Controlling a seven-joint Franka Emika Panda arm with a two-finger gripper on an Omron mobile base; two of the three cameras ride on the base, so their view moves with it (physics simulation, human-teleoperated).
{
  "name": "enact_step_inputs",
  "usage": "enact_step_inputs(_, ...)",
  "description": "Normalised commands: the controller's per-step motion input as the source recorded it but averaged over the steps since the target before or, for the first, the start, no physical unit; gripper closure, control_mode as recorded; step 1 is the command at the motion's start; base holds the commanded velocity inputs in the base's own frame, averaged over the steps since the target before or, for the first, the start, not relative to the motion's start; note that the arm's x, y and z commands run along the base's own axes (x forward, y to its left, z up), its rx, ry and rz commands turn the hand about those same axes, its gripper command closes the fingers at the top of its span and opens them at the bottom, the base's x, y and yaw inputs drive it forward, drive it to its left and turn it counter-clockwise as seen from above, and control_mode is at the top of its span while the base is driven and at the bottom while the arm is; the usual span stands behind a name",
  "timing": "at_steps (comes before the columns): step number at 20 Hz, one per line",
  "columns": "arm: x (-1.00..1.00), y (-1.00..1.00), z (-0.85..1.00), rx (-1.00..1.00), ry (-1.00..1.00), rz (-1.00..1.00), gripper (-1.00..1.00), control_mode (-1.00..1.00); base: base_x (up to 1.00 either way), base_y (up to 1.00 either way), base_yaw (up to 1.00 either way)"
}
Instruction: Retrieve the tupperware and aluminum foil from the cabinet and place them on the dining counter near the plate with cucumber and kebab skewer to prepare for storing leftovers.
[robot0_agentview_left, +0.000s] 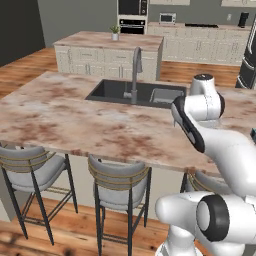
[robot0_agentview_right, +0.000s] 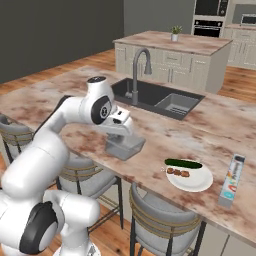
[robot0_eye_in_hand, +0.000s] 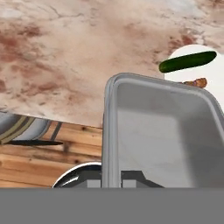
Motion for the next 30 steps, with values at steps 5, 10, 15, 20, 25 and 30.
enact_step_inputs(5, 0.15, -0.25, -0.43, 0.01, 0.00, 0.06, 1.00, -1.00, 0.00, 0.00, 0.00)
enact_step_inputs(10, 0.19, -0.02, -0.49, 0.00, 0.00, 0.17, 1.00, -1.00, 0.00, 0.00, 0.00)
enact_step_inputs(15, 0.30, -0.01, -0.48, 0.00, 0.00, 0.12, 1.00, -1.00, 0.00, 0.00, 0.00)
enact_step_inputs(20, 0.46, -0.11, -0.39, 0.00, 0.00, 0.06, 1.00, -1.00, 0.00, 0.00, 0.00)
enact_step_inputs(25, 0.56, -0.13, -0.39, 0.00, 0.00, 0.04, 1.00, -1.00, 0.00, 0.00, 0.00)
enact_step_inputs(30, 0.54, -0.16, -0.44, 0.00, 0.00, 0.04, 1.00, -1.00, 0.00, 0.00, 0.00)
